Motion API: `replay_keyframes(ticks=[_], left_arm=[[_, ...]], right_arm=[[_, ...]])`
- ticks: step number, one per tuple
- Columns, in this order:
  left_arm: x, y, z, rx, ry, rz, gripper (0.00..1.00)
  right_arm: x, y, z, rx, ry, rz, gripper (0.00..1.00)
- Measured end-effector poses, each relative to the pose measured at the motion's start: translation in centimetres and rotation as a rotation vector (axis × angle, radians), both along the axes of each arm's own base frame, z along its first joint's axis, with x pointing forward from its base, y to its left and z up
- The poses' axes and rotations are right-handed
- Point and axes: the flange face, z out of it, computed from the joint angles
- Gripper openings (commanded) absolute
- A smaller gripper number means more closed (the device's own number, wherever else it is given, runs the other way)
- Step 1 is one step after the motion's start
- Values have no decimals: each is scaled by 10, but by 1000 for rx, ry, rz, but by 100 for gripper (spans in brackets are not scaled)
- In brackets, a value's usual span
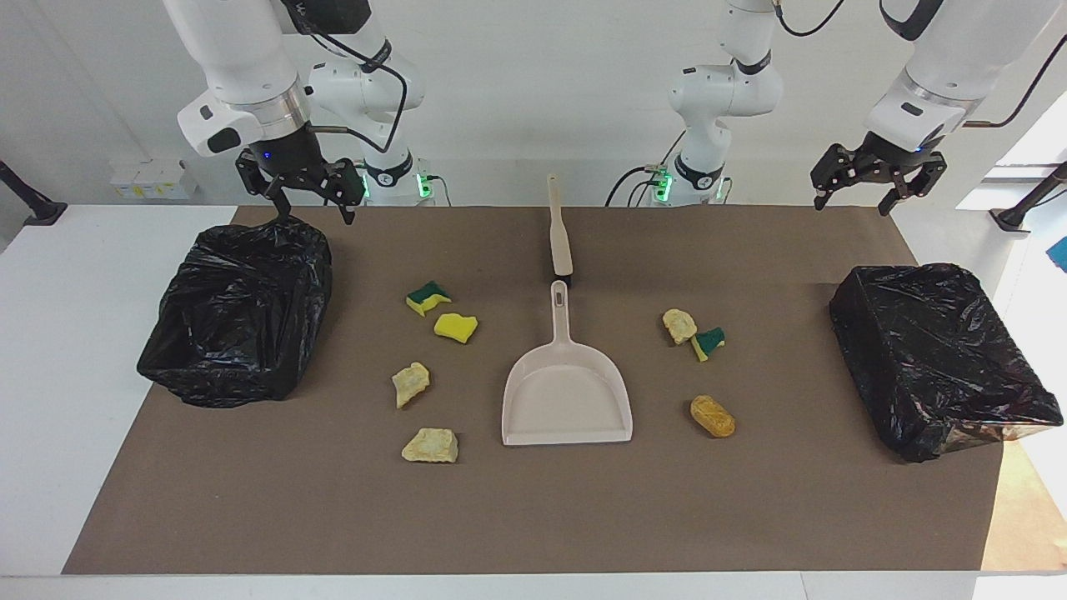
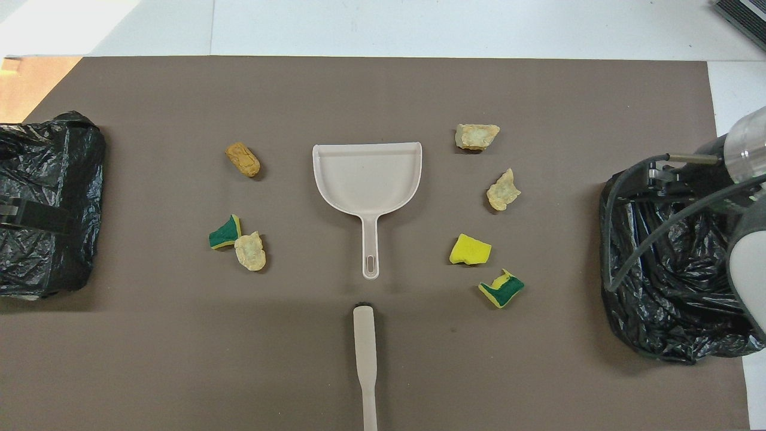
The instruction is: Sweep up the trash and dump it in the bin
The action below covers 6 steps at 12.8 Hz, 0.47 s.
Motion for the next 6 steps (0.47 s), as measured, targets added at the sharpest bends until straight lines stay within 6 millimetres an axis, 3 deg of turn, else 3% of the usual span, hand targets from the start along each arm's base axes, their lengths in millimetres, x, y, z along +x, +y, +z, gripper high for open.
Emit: replay_keyframes(ticks=[3,6], left_arm=[[0,-13,-11,-36,16,-17,100],[-1,-55,-35,-37,22,-24,100]], right_arm=[[0,0,0,1,0,0,100],[0,0,0,2,1,9,100]])
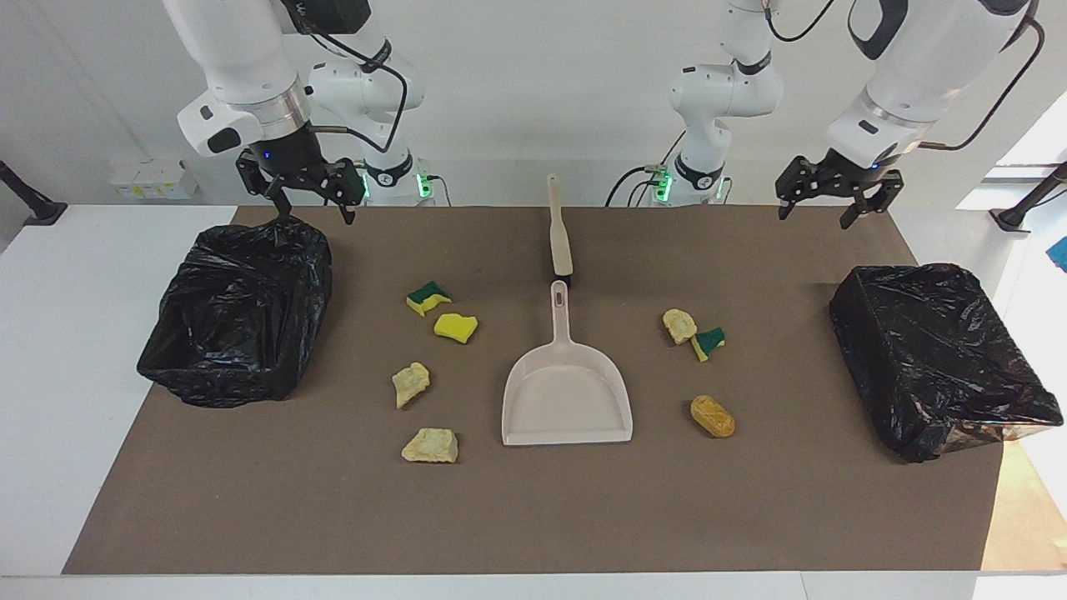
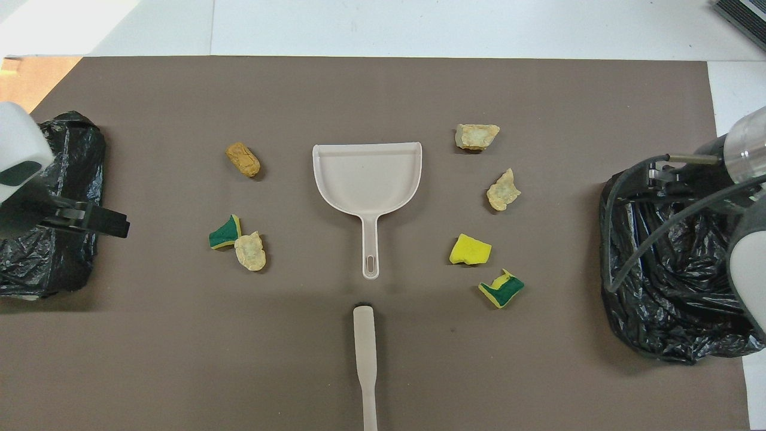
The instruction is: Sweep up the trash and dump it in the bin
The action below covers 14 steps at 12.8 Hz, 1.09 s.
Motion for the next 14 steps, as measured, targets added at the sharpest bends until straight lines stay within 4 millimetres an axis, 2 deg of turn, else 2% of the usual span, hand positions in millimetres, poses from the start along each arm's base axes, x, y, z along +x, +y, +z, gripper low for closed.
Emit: replay_keyframes(ticks=[2,5,7,10,12,14], left_arm=[[-6,-37,-23,7,14,11,100],[-18,-77,-56,4,7,3,100],[-38,-104,-79,0,-6,20,100],[-76,-141,-100,10,8,35,100],[-92,-164,-110,-2,-22,112,100],[-120,-194,-130,-24,-56,162,100]], right_arm=[[0,-5,-2,0,6,8,100],[-9,-8,-8,-3,23,11,100],[-15,-8,-8,-5,23,13,100],[-17,-8,-8,-5,24,13,100],[-17,-8,-10,-5,27,13,100],[-17,-8,-10,-6,28,13,100]])
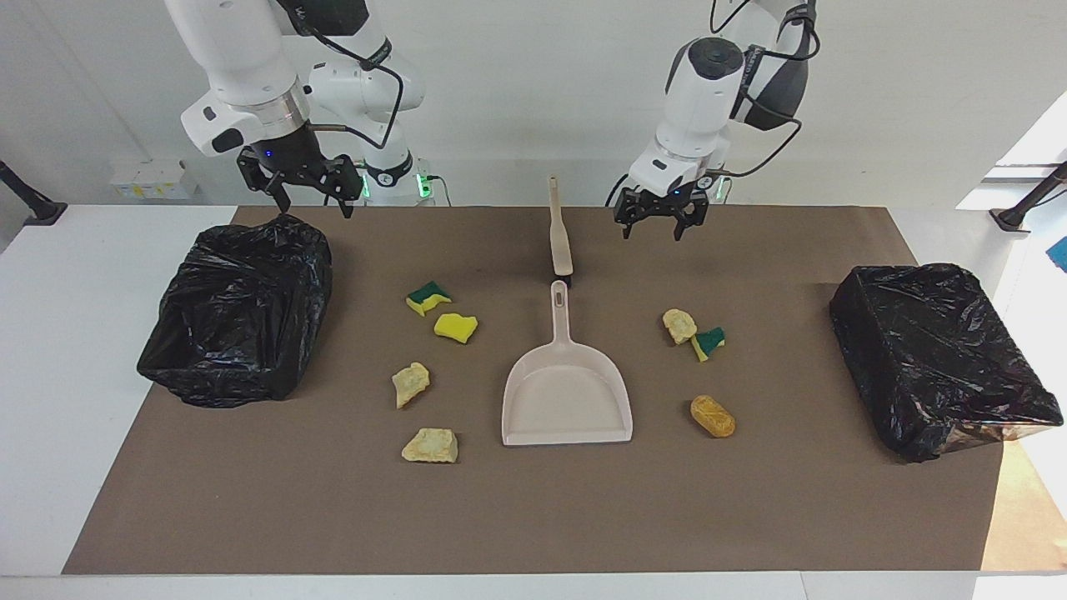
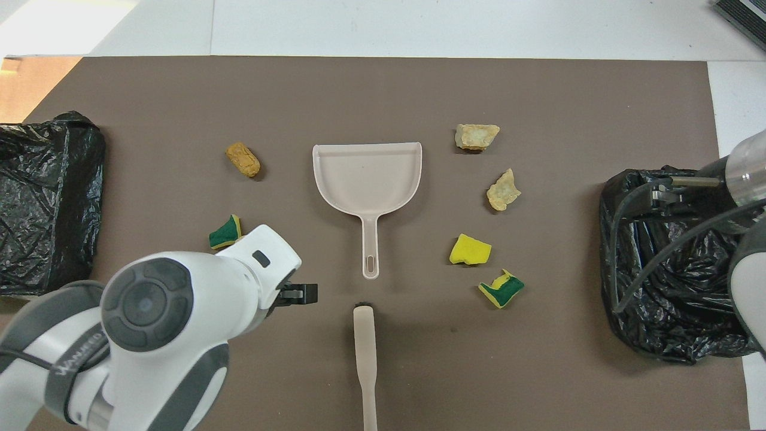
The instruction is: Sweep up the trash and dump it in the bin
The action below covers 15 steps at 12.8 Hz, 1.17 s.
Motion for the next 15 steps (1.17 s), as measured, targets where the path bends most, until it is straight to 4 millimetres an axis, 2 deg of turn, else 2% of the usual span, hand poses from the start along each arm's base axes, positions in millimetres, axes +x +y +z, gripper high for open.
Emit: replay_keyframes(ticks=[4,6,7,9,12,13,15], left_arm=[[-54,-44,-50,3,2,-85,100],[-89,-62,-82,2,-2,-132,100],[-105,-71,-91,4,0,-146,100],[-138,-91,-100,9,9,-151,100],[-187,-115,-115,11,11,-194,100],[-199,-119,-120,11,11,-198,100],[-213,-126,-130,12,12,-200,100]], right_arm=[[3,1,2,5,-28,11,100],[9,5,2,16,-69,17,100],[11,8,-3,18,-72,23,100],[21,24,-20,24,-76,39,100],[41,58,-48,35,-97,41,100],[47,69,-58,40,-105,42,100],[62,94,-88,50,-116,23,100]])
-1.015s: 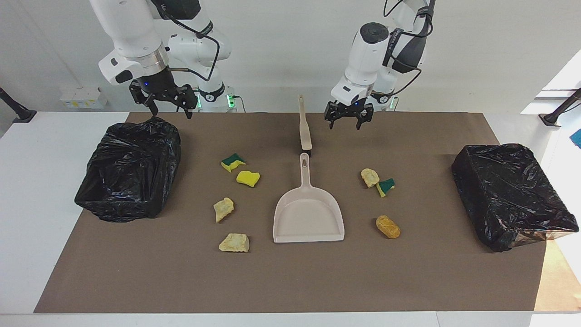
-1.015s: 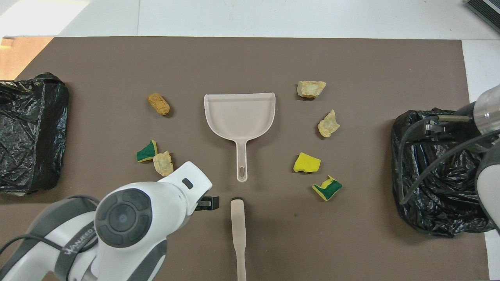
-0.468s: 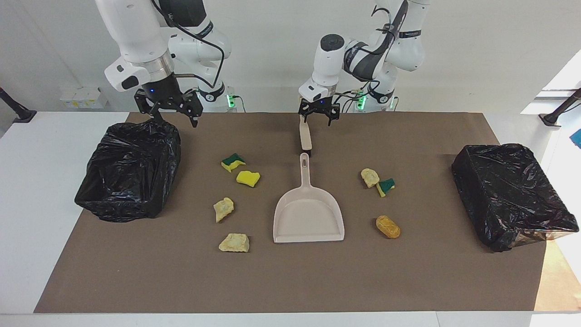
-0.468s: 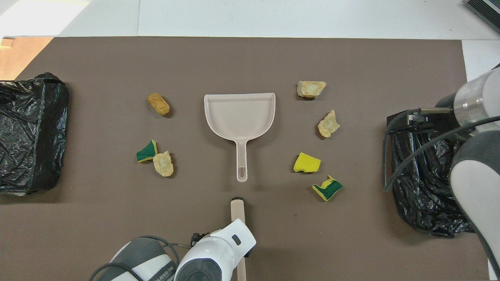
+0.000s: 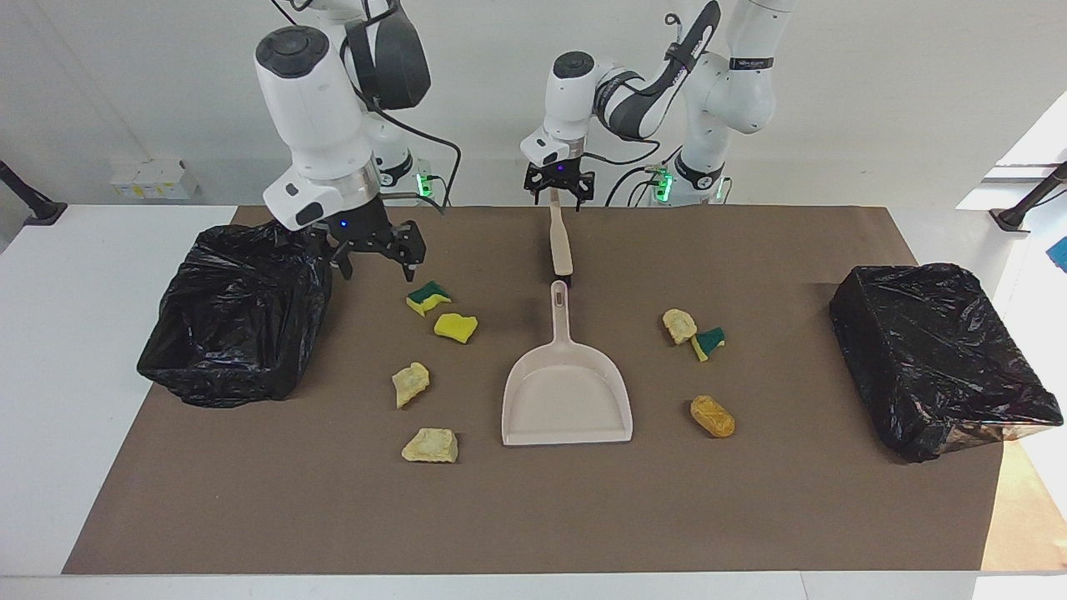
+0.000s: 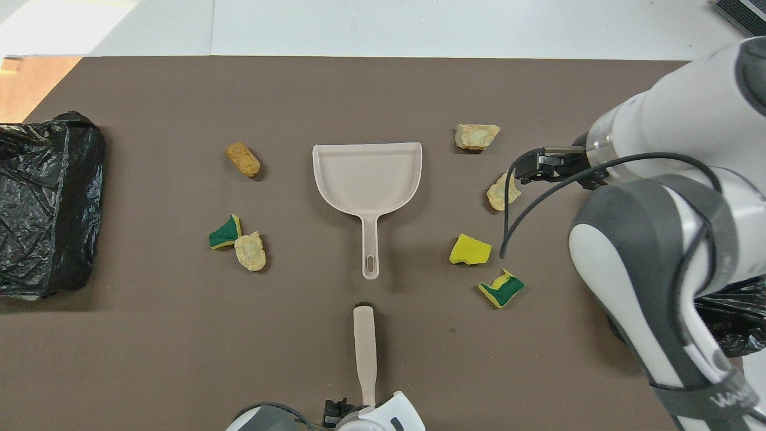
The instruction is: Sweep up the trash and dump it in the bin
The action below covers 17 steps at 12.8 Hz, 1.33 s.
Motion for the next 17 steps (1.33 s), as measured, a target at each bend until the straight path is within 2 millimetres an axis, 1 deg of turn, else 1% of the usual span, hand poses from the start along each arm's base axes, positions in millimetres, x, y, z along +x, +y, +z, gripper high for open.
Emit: replay_keyframes(ticks=[1,2,3,4,5,7,8,9,10,11,12,14,16,17], left_arm=[[-4,-3,-8,2,1,3,100],[-8,-8,-16,0,0,15,94],[-12,-12,-24,-4,-1,30,90],[-13,-14,-29,-3,-1,37,88],[-13,-15,-31,-1,0,41,85],[-11,-15,-28,-7,-2,50,78],[-10,-15,-26,-10,-3,53,70],[-9,-15,-23,-13,-3,60,64],[-8,-14,-20,-15,-3,70,61],[-9,-13,-16,-11,0,79,53],[-9,-11,-12,-6,3,81,42],[-10,-9,-6,-3,5,85,0],[-10,-7,-7,9,11,90,0],[-9,-6,-7,12,13,95,0]], right_arm=[[7,21,-20,7,-1,-9,100],[10,46,-38,12,1,-9,100],[10,69,-51,16,5,-6,100],[10,86,-60,16,14,-4,100],[7,105,-68,16,25,-3,100],[1,155,-90,13,27,-14,100],[-2,175,-102,9,29,-22,100],[-4,193,-112,6,32,-24,100],[-7,210,-121,1,34,-24,100],[-9,224,-129,-4,31,-25,100],[-11,235,-135,-6,27,-18,100],[-17,254,-150,-15,24,11,100],[-25,276,-162,5,-2,43,99],[-27,279,-169,11,-7,48,99]])
